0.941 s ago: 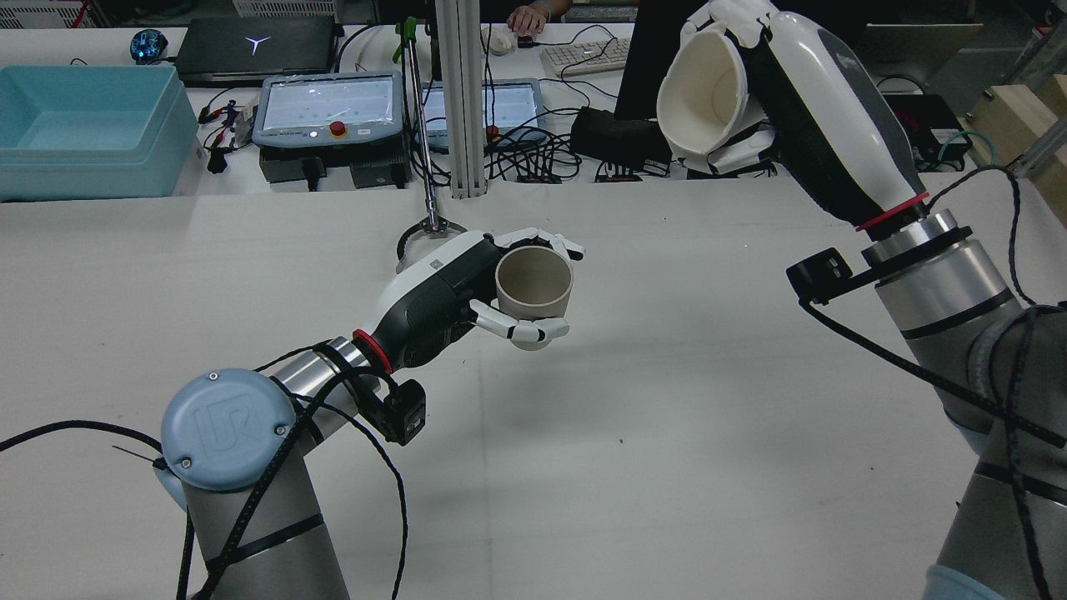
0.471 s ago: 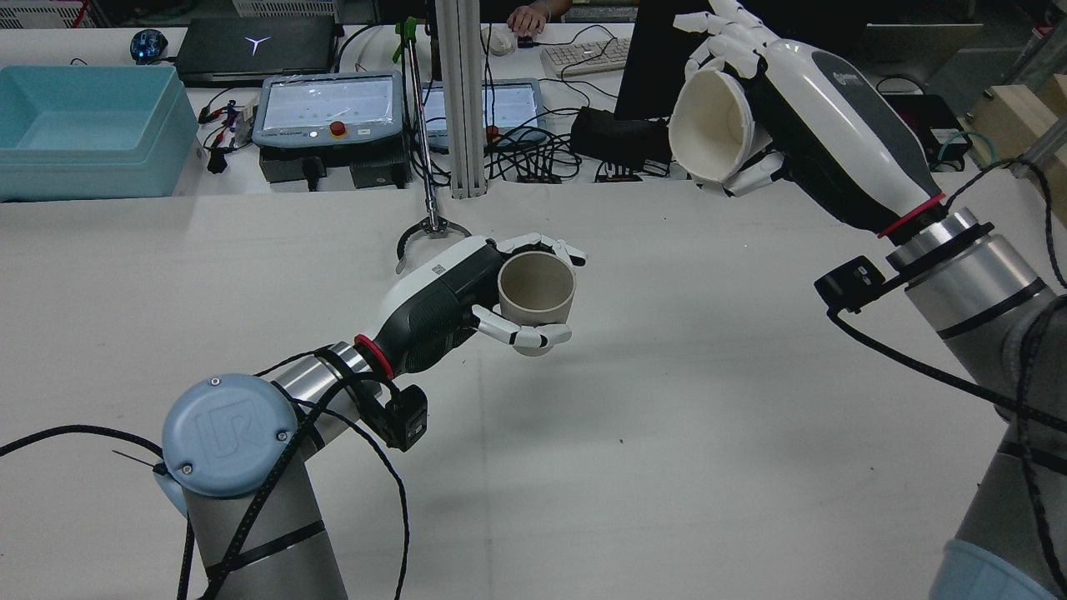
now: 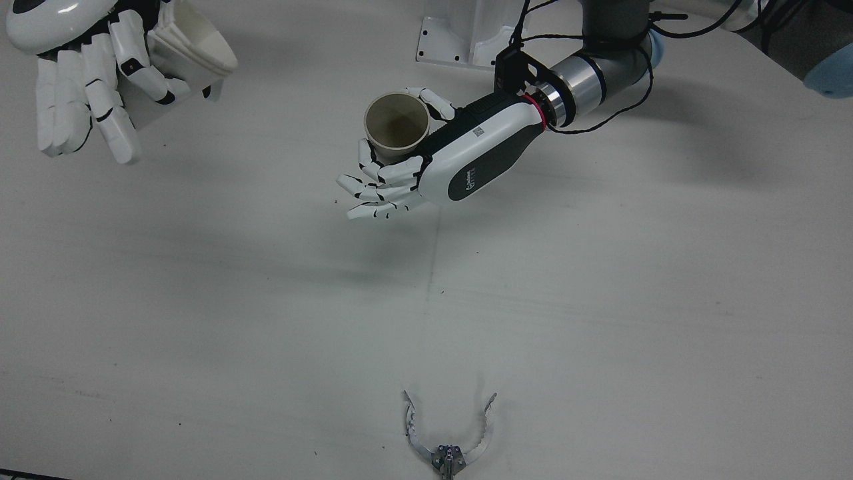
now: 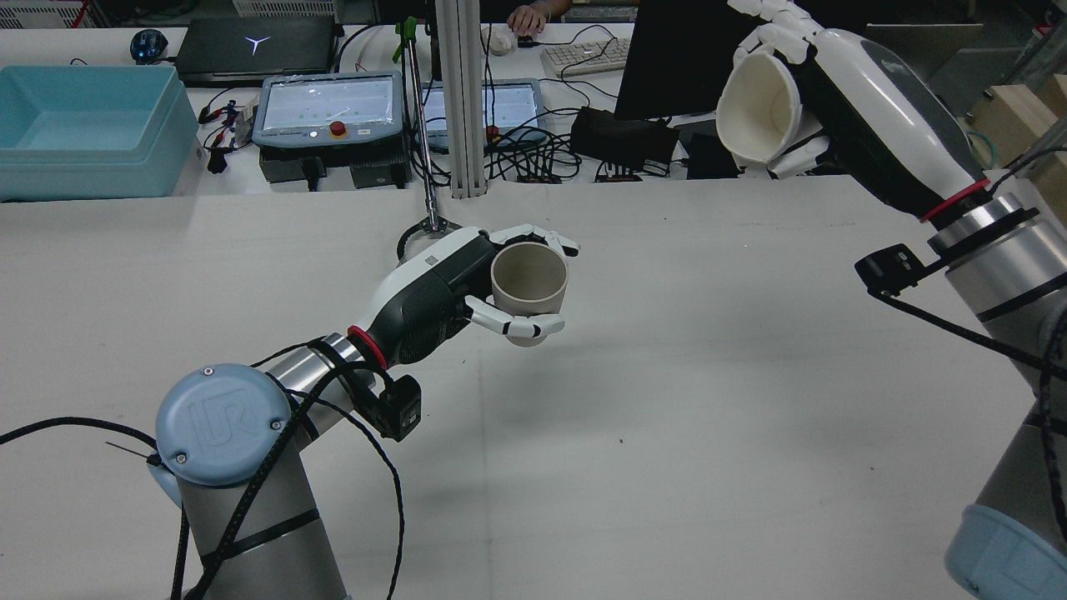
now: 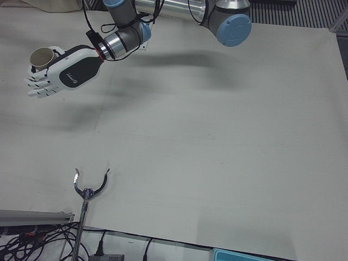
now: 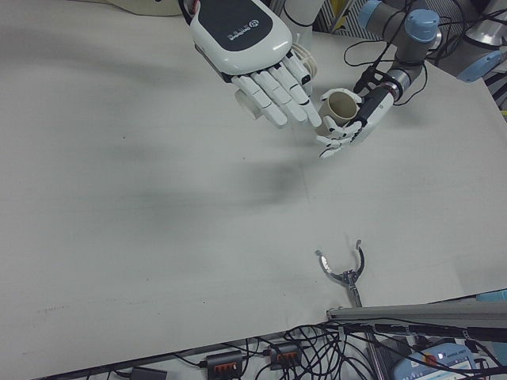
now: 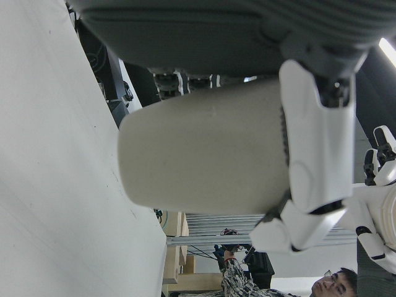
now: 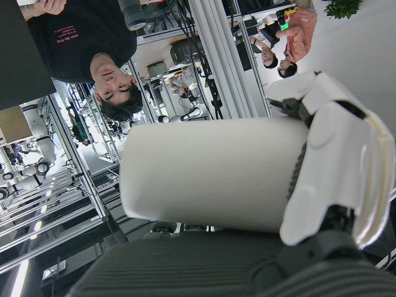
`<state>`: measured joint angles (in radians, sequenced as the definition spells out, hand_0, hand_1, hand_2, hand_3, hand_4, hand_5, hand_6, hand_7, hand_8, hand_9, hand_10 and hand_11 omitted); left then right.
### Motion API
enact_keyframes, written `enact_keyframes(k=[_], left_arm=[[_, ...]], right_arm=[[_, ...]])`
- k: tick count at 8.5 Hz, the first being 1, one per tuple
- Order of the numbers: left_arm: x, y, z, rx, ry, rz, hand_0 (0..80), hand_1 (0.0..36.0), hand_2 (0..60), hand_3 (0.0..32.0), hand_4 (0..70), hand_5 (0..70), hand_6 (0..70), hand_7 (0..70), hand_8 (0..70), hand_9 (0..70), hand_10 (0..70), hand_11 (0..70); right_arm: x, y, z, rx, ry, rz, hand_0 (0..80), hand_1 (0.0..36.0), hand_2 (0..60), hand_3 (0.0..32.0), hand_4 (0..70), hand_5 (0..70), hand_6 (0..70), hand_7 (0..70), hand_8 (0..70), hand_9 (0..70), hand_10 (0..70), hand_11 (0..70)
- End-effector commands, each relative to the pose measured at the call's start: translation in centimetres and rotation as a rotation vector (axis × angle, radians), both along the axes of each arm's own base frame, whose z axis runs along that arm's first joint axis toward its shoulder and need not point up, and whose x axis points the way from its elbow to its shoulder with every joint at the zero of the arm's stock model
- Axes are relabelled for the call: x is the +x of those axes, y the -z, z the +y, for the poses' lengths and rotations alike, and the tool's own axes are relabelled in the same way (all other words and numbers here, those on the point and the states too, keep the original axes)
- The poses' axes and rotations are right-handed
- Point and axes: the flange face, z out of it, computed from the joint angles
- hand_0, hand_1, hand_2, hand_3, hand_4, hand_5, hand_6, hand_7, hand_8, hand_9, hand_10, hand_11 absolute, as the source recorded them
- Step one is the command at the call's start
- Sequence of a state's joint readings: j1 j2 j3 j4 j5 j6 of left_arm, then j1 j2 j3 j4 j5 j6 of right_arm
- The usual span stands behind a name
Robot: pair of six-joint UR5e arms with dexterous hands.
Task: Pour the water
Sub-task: 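Raise the right cup upright and move both cups apart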
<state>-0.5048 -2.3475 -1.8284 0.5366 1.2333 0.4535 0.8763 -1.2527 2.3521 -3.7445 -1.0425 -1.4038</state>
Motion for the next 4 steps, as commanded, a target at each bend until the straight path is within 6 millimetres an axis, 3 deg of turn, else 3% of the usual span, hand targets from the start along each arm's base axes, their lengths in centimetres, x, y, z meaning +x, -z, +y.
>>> enact_keyframes(k=[1,2,4], left_arm=[[-2.9,-0.6,-3.3,0.017,0.022,-0.027,53.4,36.0,60.0,0.0,26.9,70.0,14.7,30.4,6.2,11.8,6.1,11.5],[-5.2,-1.0,-5.2,0.015,0.062,-0.033,53.2,36.0,60.0,0.0,26.8,70.0,14.7,30.2,6.3,11.9,6.1,11.6],[-9.6,-6.6,-8.1,-0.039,0.105,-0.065,53.2,36.0,60.0,0.0,26.2,70.0,14.2,29.6,6.1,11.7,6.2,11.7]], right_arm=[[1.6,-4.6,-1.0,-0.13,-0.044,-0.309,48.0,22.6,44.9,0.0,18.9,70.0,8.6,14.3,3.0,6.7,4.6,8.2],[0.5,-7.2,-2.3,-0.191,-0.012,-0.402,47.7,21.7,43.3,0.0,20.0,67.8,8.1,13.9,3.0,6.8,4.7,8.3],[-0.3,-13.1,-3.6,-0.308,0.022,-0.549,47.4,20.8,41.2,0.0,19.4,64.8,6.9,12.6,2.8,6.6,4.4,7.7]])
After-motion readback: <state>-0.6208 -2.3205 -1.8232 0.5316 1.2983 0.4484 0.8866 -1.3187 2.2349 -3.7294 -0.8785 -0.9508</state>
